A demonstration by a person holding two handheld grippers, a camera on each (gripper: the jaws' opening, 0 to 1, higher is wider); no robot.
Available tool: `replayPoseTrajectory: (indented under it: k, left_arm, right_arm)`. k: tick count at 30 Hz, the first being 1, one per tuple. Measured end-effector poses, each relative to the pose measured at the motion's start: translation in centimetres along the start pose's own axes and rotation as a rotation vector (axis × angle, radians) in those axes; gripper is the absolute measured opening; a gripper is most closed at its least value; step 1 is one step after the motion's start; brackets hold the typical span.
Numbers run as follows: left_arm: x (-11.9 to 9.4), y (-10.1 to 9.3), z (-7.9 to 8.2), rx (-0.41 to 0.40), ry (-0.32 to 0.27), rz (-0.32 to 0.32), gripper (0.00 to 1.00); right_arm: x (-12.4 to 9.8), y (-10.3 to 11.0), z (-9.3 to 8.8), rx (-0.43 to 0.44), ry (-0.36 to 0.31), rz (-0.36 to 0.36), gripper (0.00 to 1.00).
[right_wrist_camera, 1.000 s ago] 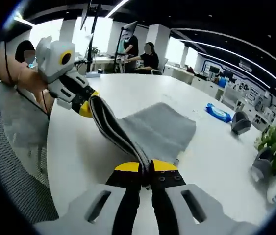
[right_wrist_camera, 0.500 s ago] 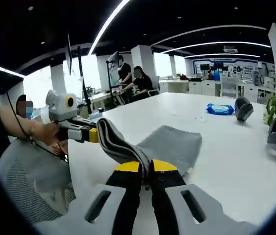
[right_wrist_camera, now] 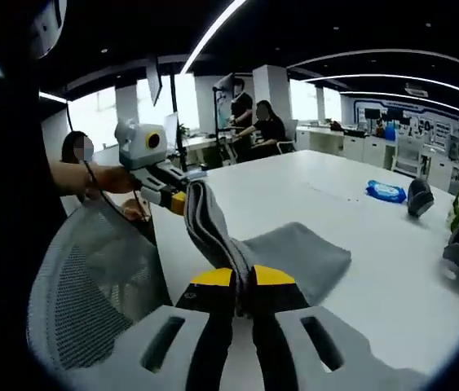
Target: Fold the towel on the table until its edges align and the towel forms a compact rectangular stack.
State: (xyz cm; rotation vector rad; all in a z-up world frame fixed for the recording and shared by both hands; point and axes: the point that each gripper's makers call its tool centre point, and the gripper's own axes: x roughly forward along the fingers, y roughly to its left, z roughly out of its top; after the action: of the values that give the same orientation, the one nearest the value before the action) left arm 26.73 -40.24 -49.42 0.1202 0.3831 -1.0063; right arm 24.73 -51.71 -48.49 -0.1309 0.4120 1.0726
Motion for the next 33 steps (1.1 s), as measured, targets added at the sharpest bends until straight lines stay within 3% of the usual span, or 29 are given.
replayPoseTrajectory:
  k: [5, 8, 15, 22, 33]
  left_arm:
    - [-1.9, -2.1, 0.3, -0.013, 0.016, -0.112, 0.07]
    - [-3.3, -3.4, 0.3, -0.055, 0.017, -0.193, 0.07]
    - [-4.2, -3.9, 0.1, -0.111, 0.01, -0.235, 0.06]
    - [-2.5, -1.3, -0.3, -0.254, -0.014, -0.206, 0.06]
    - [-0.1, 3.3, -2.8, -0.43, 0.028, -0.177, 0.06]
  right_arm:
    - [-1.3, 2.1, 1.4, 0.032, 0.003, 0.145, 0.04]
    - [-1.9, 2.6, 2.3, 0.029, -0.01, 0.179, 0.04]
    - [-1.4, 3.0, 2.8, 0.088, -0.013, 0.262, 0.04]
    - [0.3, 0.6, 2.3, 0.176, 0.036, 0.29, 0.04]
    - [4.3, -3.5, 1.2, 0.4, 0.086, 0.359, 0.04]
